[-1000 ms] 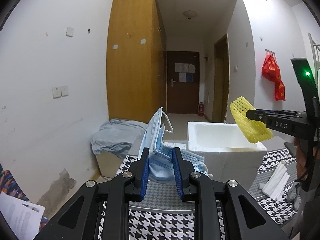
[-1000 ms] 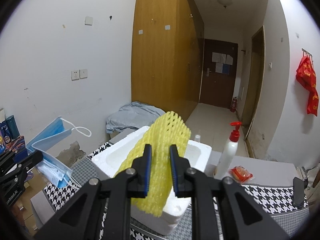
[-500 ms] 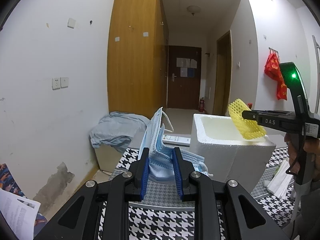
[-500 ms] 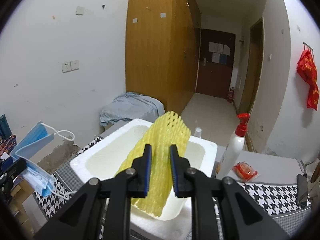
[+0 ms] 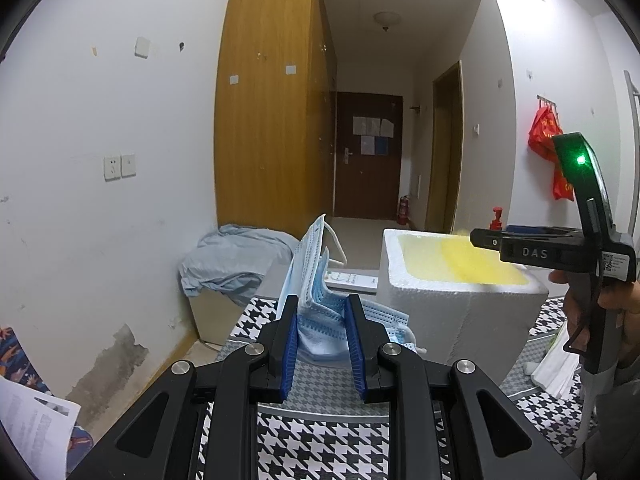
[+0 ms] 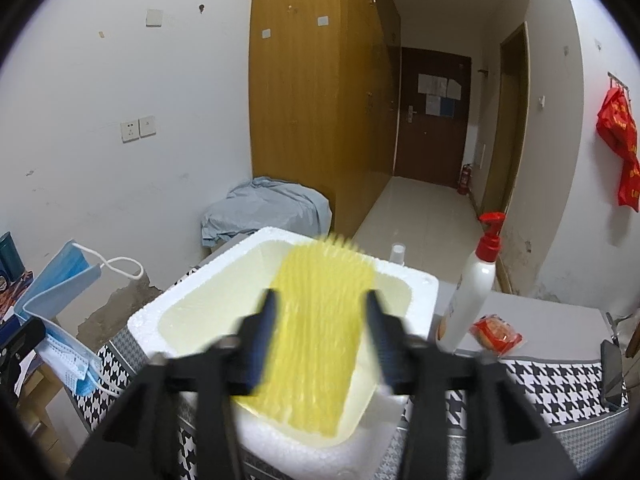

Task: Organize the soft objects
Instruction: 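Open the right gripper to drop the yellow net into the box, then carry the blue mask with the left gripper over the foam box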

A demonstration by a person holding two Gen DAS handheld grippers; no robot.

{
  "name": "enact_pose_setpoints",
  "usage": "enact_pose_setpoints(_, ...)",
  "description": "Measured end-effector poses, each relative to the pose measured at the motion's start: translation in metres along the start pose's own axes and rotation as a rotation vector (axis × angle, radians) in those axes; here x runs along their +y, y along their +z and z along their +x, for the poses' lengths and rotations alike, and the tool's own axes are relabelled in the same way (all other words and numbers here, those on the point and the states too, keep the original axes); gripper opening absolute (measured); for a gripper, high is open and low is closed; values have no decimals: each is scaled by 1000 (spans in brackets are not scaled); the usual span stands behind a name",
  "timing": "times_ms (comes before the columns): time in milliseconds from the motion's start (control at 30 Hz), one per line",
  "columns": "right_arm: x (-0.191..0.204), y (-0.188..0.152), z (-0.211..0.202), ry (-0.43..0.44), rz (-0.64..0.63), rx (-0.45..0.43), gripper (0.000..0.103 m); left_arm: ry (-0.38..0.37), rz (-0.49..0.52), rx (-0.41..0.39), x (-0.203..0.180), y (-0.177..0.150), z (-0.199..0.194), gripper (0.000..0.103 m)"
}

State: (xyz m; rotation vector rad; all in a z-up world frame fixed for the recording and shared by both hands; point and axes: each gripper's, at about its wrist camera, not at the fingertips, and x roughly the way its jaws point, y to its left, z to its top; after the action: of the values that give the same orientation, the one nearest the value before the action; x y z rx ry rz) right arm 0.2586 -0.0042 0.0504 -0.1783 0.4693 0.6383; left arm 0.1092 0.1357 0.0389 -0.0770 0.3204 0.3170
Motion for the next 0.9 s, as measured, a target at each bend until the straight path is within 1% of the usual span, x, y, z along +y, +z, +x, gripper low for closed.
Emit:
enact_pose_setpoints(33,0,0,-2,-4,4,-10,79,0,0,0,0,0,0,24)
enact_pose_setpoints(67,0,0,-5,-7,10,-22,87,1,0,-2,0,0,-1,24)
enact_pose_setpoints(100,-1,0,-8,-5,12,-31,91,1,-1,-4,0,1,-2,24)
enact_pose_setpoints(267,-2,0,-17,-8,8,-54,101,-1,-7,-13,0,3,-5,24)
enact_pose_setpoints(433,-3,2,-19,-33,3,-57,102,-2,-7,-15,0,2,-7,24)
enact_pose_setpoints(667,-8,-3,-32,-36,-6,-77,102,-18,-17,-29,-1,5,-11,24)
enact_pose_setpoints(900,-12,-5,-50,-44,-13,-109,102,-43,-2,-62,-9,19,-14,24)
